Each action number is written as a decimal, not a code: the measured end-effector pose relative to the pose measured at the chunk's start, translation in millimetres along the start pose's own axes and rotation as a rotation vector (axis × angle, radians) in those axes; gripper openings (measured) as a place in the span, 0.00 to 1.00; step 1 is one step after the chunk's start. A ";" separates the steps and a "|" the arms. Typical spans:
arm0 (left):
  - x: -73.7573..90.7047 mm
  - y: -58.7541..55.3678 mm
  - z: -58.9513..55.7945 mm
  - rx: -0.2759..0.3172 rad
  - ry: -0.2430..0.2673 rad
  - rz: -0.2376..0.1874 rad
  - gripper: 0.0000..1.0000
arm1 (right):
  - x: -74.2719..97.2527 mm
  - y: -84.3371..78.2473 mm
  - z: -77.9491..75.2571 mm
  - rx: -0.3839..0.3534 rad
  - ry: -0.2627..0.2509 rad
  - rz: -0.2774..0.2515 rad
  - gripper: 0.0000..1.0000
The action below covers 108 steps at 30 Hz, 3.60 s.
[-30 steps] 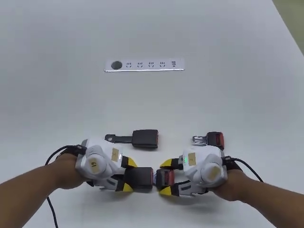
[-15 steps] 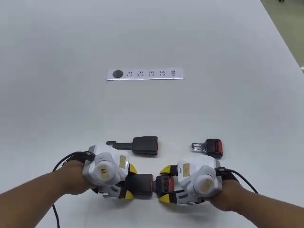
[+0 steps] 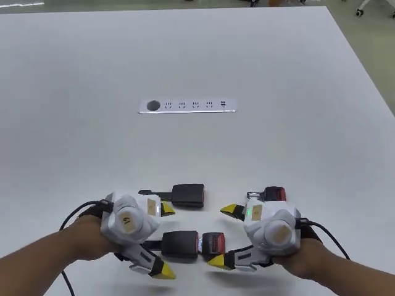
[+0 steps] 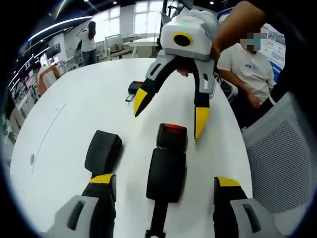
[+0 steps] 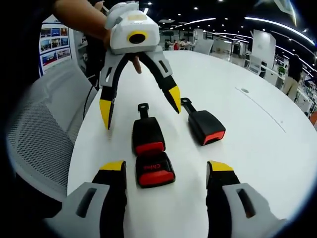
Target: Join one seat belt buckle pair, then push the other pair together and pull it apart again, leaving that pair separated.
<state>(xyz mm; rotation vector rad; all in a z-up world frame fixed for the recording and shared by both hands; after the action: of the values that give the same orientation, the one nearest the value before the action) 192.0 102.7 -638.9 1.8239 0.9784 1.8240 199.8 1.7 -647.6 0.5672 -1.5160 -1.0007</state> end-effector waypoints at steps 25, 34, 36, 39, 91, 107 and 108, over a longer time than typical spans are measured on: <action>23.6 42.4 74.6 -0.081 0.134 -0.013 0.82 | 79.5 -11.1 -88.6 -0.028 -0.131 0.013 0.67; 4.2 46.2 91.6 -0.077 0.097 -0.003 0.79 | 81.4 -36.2 -111.9 -0.069 -0.102 0.049 0.63; -3.0 40.5 92.7 -0.081 0.080 0.005 0.79 | 81.3 -39.0 -111.2 -0.085 -0.091 0.056 0.63; -11.4 38.3 93.7 -0.072 0.061 0.010 0.78 | 78.9 -48.5 -112.9 -0.085 -0.079 0.074 0.64; -48.0 8.8 105.3 -0.154 -0.042 0.056 0.34 | 78.4 -77.9 -124.8 0.063 0.044 0.123 0.34; -49.2 11.2 102.1 -0.132 -0.027 0.070 0.34 | 61.6 -65.0 -116.5 0.034 0.019 0.032 0.34; -49.6 10.7 102.4 -0.134 -0.026 0.077 0.34 | 59.4 -63.5 -117.0 0.031 0.013 0.026 0.34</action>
<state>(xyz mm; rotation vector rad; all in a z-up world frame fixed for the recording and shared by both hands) 298.2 81.7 -675.4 1.8223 0.7673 1.8581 288.3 -111.3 -673.1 0.5739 -1.5255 -0.9532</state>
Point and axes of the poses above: the centre of the closed fingertips' face, and the gripper's own axes: x roughly backward along the fingers, z roughly to its left, y roughly out of its top, the point moved 2 cm from there along x, roughly backward along the fingers, and after that the axes turned 6 degrees about -z, right-handed, at the moved point
